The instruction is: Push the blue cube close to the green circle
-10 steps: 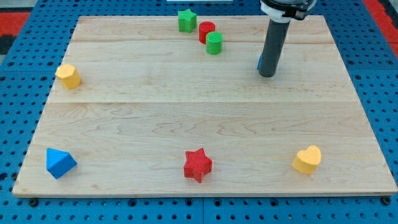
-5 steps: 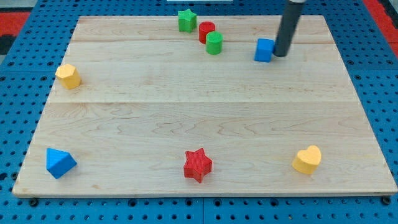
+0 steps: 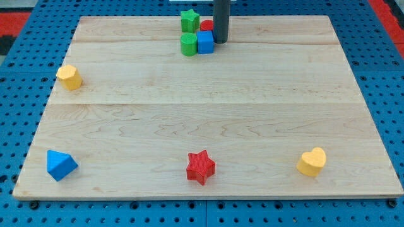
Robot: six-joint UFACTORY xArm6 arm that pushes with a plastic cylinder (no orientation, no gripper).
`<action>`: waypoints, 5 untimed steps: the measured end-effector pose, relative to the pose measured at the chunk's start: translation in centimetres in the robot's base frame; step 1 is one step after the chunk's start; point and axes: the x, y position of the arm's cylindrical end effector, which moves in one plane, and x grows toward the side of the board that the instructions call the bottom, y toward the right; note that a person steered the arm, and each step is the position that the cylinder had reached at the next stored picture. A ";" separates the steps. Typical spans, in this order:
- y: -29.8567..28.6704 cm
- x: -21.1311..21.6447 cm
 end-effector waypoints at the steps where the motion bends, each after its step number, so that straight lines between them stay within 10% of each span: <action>1: 0.4 0.0; 5: 0.4 -0.4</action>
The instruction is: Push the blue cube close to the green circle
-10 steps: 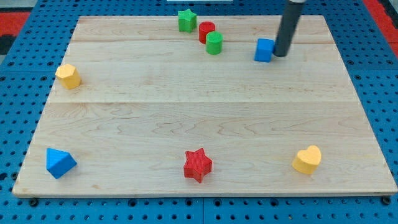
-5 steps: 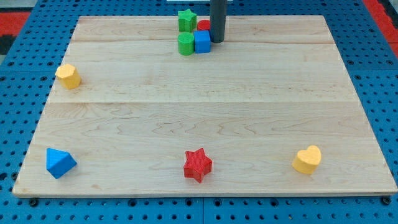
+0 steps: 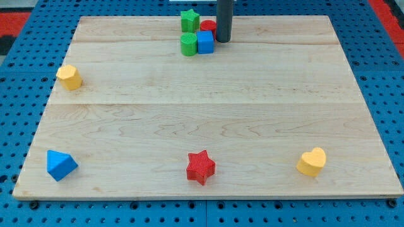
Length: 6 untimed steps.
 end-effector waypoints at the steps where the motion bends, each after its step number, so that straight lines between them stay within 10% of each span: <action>1: 0.0 -0.3; 6: 0.0 -1.3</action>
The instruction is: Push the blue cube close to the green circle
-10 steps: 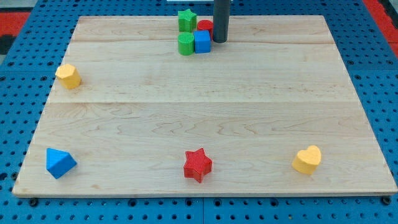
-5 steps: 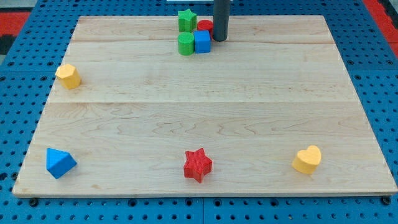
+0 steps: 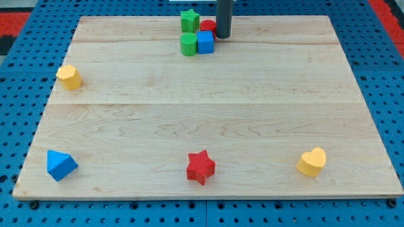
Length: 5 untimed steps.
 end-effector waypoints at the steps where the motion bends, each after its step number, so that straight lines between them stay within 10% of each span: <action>1: 0.0 -0.2; 5: 3.6 4.5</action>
